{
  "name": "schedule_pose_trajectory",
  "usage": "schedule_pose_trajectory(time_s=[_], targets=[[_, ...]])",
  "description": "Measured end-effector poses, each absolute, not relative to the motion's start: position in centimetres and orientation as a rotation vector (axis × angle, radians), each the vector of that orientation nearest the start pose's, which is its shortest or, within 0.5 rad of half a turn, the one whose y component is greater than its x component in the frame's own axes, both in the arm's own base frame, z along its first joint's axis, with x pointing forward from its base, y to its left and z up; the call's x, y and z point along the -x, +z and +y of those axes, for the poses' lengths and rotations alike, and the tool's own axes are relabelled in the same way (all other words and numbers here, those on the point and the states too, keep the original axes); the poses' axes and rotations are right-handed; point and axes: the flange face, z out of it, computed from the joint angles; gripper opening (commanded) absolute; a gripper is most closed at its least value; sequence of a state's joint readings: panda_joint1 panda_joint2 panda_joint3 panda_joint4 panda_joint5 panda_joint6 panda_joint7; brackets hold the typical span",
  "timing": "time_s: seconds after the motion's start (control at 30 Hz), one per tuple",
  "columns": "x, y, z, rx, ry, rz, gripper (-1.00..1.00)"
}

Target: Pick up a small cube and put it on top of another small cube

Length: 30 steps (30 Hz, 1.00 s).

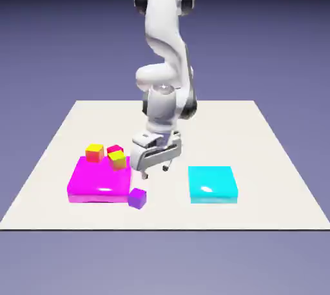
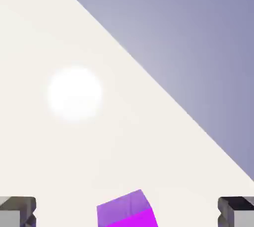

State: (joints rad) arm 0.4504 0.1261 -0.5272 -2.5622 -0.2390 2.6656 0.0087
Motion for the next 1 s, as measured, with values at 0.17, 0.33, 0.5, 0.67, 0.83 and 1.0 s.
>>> schedule_pose_trajectory(time_s=[0.17, 0.33, 0.5, 0.67, 0.83, 1.0], targets=[[-44.7, 18.5, -5.4, 3.357, 0.343, -0.543, 0.0], [-44.3, 13.8, -6.4, 3.359, 0.342, -0.544, 0.0], [-44.2, 13.1, -6.6, 3.358, 0.343, -0.544, -1.0], [-44.5, 18.9, -6.0, 3.359, 0.349, -0.496, -1.0], [-41.8, 22.9, -13.4, 3.343, 0.405, 0.034, -1.0], [-37.2, 26.7, -20.6, 3.245, 0.455, 0.558, -1.0]])
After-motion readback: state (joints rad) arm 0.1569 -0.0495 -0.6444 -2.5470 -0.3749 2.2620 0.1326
